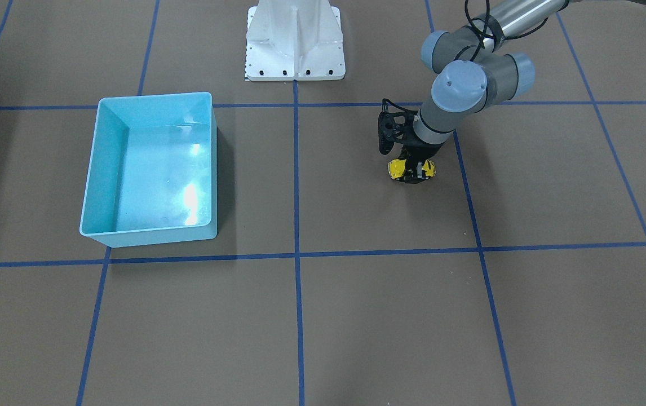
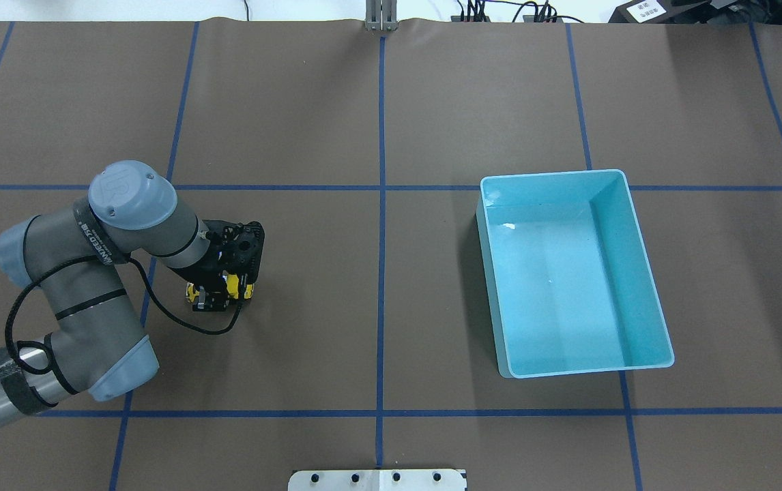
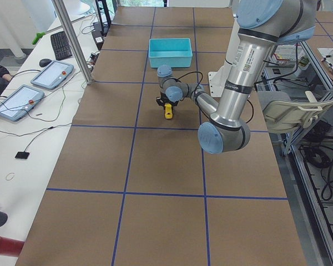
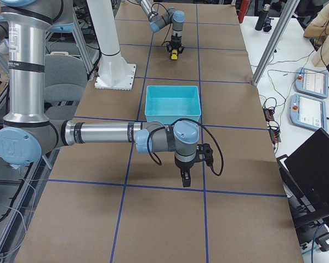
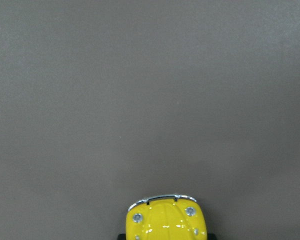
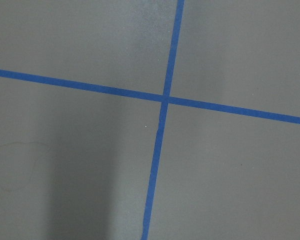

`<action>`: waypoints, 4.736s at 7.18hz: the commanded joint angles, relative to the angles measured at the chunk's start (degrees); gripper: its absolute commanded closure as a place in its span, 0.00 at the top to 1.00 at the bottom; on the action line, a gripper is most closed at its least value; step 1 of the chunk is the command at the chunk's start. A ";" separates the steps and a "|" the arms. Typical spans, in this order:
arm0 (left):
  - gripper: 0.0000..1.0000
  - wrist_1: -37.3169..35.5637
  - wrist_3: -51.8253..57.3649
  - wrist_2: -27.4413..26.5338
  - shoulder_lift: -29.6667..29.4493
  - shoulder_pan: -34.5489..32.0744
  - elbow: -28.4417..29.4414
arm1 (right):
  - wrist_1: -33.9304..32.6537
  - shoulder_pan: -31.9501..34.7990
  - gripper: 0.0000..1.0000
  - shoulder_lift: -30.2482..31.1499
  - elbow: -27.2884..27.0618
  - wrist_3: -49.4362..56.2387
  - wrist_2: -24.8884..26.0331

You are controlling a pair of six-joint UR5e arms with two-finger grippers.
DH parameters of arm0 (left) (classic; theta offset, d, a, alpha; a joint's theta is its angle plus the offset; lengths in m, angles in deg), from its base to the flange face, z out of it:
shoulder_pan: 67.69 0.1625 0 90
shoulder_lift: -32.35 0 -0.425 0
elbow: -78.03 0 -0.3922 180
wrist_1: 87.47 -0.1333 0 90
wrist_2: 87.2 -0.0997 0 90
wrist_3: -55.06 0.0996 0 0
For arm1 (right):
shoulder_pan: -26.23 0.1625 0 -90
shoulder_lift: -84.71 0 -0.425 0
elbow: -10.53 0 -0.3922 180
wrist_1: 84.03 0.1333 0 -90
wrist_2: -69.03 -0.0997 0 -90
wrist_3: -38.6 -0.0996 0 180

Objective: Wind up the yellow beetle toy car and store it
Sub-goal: 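Keep pulling the car backward with the left gripper to wind it, then release the car so it rolls toward the blue bin, lifting the left gripper away, then retract the left arm while the right arm reaches in over the bin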

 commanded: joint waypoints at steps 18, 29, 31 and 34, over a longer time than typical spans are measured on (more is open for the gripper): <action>1.00 4.70 0.79 4.55 6.83 -3.62 -1.50 | 0.09 -0.02 1.00 -0.02 0.00 0.00 -0.05; 1.00 -2.22 -0.60 18.51 15.79 -28.98 -1.78 | 0.00 -2.20 1.00 -0.20 -4.73 0.35 -0.05; 1.00 -7.06 -9.98 20.55 15.44 -34.53 -1.67 | 0.26 -4.93 1.00 -2.82 -6.06 0.35 0.47; 1.00 -17.77 -16.43 20.03 12.90 -42.80 -2.02 | 0.00 -7.12 1.00 -5.45 -6.94 0.44 0.56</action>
